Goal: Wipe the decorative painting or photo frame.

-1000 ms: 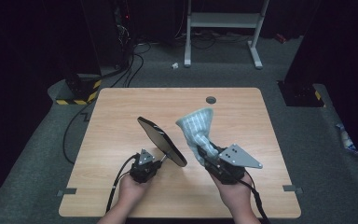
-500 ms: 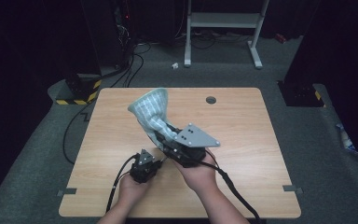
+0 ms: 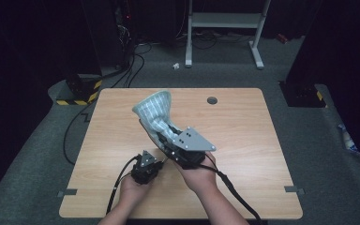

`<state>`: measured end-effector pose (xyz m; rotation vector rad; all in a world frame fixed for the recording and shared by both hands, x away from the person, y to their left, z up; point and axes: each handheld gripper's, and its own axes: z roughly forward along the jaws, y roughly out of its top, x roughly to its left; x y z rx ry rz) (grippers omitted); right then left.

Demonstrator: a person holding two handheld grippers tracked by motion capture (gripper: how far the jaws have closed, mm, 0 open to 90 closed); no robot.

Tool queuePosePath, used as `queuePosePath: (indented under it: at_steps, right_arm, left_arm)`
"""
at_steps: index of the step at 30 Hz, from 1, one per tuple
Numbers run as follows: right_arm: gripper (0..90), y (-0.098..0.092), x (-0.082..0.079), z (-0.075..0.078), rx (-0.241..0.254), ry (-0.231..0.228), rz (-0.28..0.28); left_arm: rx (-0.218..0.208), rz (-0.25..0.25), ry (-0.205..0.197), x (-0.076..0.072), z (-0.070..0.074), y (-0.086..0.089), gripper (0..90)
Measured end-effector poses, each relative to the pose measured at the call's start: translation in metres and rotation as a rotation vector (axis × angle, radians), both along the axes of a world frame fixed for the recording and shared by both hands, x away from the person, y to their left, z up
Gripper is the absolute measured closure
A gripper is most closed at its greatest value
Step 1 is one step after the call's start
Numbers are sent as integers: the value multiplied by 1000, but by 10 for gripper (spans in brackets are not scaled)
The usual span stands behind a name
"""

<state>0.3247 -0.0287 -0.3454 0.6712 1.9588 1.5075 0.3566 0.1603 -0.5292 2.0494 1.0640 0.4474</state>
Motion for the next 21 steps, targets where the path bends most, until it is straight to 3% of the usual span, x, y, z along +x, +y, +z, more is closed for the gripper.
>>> queuePosePath:
  at_steps: [4, 7, 13, 18, 21]
  right_arm:
    - [659, -6, -9, -12, -14, -35, -30]
    - [660, -12, -13, -25, -13, -24, -41]
    - [661, -28, -20, -56, -42, 32, -65]
    - [657, -46, -27, -80, -35, 89, -71]
    - [655, -48, -27, -77, -30, 96, -70]
  left_arm:
    - [-1, 0, -1, 0, 0, 0, 886]
    - [-4, 1, 2, 1, 0, 1, 886]
    - [-2, 2, -2, 1, 0, 0, 886]
    - [-4, 2, 0, 1, 0, 1, 886]
    - [0, 2, -4, 1, 0, 0, 886]
